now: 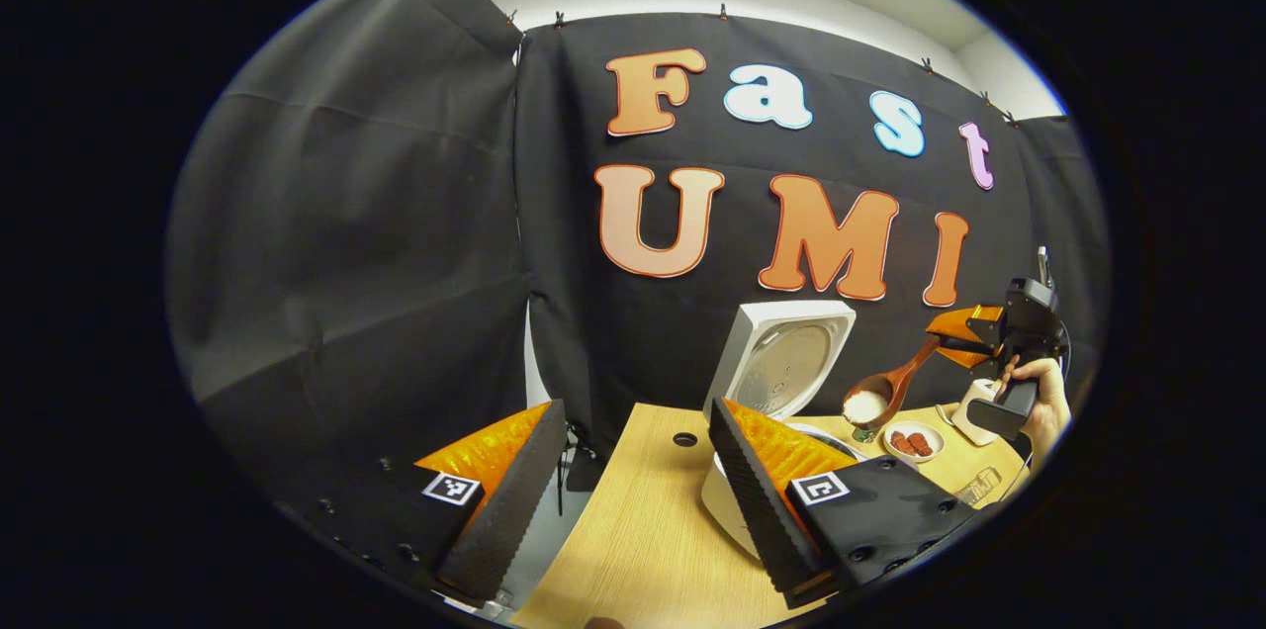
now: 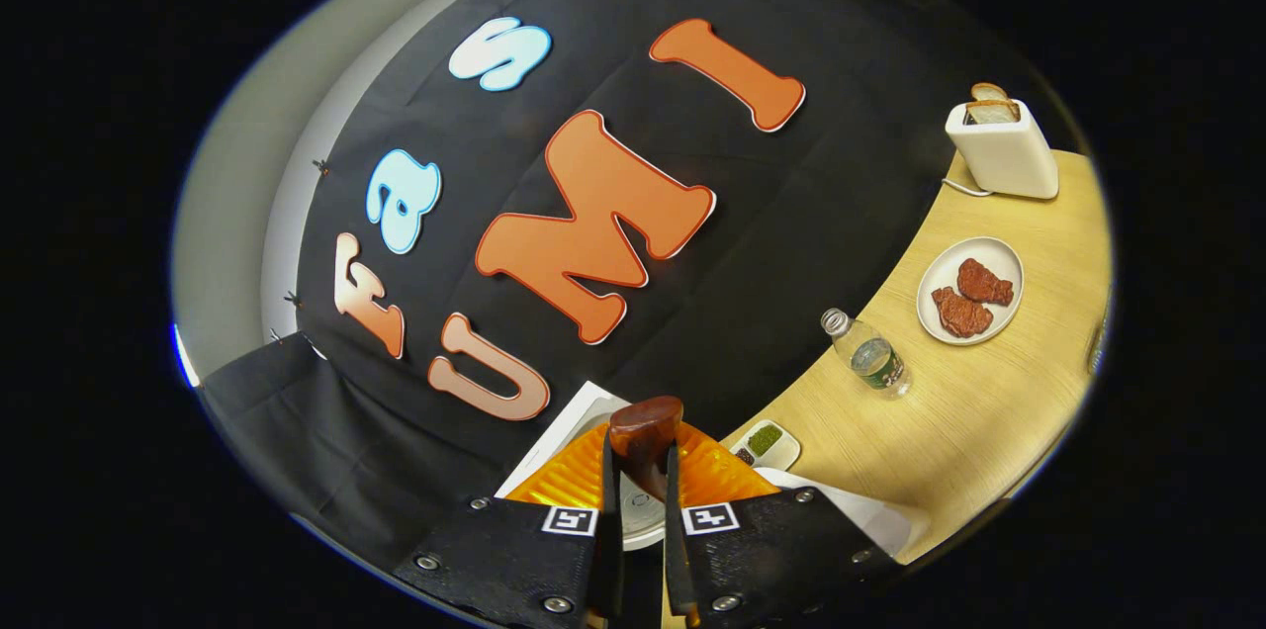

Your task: Close the left gripper, press the button to open the rice cooker; take a wooden spoon from the chopstick holder with the right hand, scoop a spoonful of rice and pour it into the rice cooker, then put the wooden spoon back into the chopstick holder.

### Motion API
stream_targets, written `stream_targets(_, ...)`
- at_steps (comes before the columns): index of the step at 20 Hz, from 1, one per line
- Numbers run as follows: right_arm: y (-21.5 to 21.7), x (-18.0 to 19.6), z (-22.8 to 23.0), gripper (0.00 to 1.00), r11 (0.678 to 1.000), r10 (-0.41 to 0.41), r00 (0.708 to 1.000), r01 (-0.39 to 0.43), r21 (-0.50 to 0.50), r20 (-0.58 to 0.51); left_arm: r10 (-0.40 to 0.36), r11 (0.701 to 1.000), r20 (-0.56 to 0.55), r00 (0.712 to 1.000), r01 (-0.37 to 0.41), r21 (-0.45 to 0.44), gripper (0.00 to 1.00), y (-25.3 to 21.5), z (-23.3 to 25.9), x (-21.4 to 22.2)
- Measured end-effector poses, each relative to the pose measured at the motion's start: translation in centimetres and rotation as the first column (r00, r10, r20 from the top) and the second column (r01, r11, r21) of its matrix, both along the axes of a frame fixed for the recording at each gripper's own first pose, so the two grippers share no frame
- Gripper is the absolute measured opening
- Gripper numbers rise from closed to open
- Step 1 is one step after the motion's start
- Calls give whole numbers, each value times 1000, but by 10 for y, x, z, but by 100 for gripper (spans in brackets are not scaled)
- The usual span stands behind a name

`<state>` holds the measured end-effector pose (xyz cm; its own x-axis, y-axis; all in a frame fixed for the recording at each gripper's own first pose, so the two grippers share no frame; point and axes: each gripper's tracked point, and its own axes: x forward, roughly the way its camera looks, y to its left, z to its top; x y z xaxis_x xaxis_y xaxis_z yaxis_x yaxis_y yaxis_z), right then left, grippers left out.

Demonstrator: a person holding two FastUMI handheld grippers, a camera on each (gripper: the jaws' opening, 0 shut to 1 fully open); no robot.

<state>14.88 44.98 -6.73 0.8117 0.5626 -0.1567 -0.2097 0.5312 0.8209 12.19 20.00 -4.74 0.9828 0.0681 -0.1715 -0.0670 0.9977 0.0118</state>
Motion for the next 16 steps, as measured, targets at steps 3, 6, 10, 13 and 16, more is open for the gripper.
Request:
stream_targets(3, 1, 3, 1, 17, 1000, 0, 1000, 0, -20, 17, 2, 1000, -8, 1000, -2, -1, 97, -1, -2, 2)
stream_targets(6, 6, 7, 2, 17, 1000, 1, 999, 0, -31, 32, 8, 1000, -9, 1000, -8, 3, 97, 0, -3, 3)
stream_targets(10, 12, 11, 0, 17, 997, 11, 998, -7, -72, 54, 17, 1000, -21, 1000, -17, 4, 99, 2, -6, 5)
stream_targets(13, 19, 12, -2, 17, 992, 31, 996, -21, -121, 85, 22, 1000, -25, 999, -22, 13, 97, 2, -7, 7)
stream_targets(16, 28, 11, -4, 17, 987, 56, 993, -40, -152, 99, 20, 1000, -26, 999, -20, 13, 97, 0, -5, 7)
